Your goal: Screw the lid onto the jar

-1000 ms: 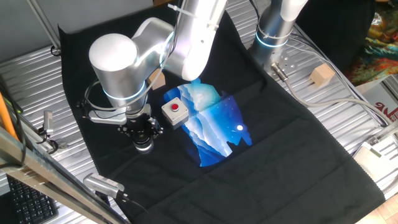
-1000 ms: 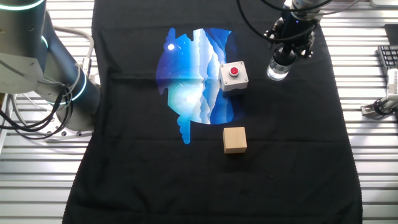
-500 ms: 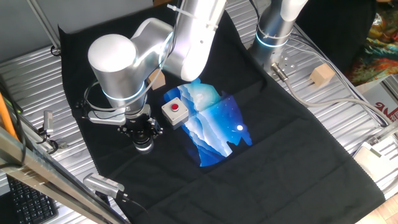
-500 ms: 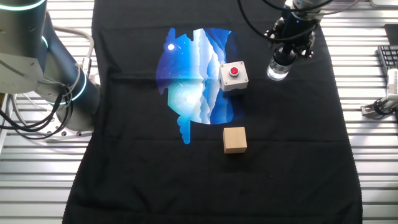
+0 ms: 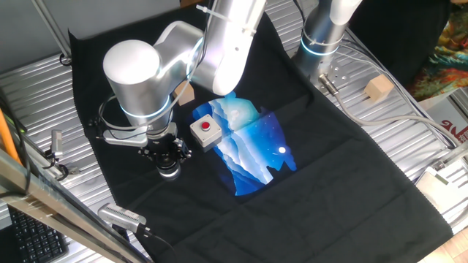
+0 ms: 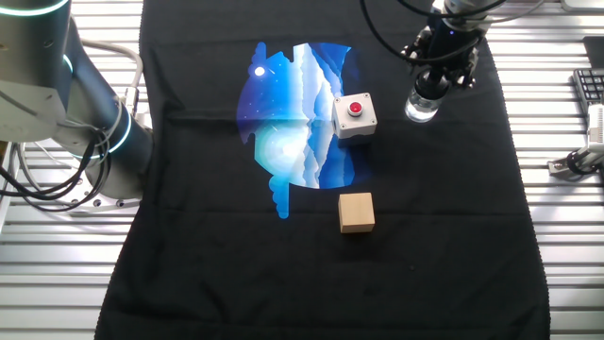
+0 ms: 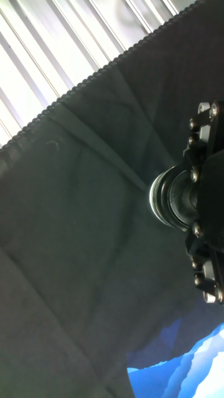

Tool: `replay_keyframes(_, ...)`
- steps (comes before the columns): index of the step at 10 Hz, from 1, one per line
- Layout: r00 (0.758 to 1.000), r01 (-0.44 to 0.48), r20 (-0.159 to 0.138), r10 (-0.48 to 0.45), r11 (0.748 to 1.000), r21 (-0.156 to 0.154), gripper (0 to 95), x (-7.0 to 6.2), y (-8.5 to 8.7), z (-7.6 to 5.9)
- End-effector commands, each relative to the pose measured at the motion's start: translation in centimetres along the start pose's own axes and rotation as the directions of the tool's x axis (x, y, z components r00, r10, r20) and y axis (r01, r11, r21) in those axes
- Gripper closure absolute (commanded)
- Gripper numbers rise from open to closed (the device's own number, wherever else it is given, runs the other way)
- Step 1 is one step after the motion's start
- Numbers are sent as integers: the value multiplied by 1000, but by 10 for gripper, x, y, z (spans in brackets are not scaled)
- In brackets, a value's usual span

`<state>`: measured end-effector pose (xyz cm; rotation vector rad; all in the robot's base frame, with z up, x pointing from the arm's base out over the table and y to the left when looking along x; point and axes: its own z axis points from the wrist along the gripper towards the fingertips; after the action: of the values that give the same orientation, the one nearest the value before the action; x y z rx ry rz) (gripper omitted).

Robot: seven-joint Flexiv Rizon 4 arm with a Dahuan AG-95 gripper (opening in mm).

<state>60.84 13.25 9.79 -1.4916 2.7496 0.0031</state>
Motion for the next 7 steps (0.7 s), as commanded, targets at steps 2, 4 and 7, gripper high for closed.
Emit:
replay_keyframes(2, 1000, 0, 1, 0, 1000, -1, 190, 0, -1, 1)
replay_keyframes(4, 1000, 0, 4, 0, 1000, -3, 190, 0, -2, 1)
replay_keyframes(7, 1000, -3, 5, 3, 1000, -3, 190, 0, -2, 1)
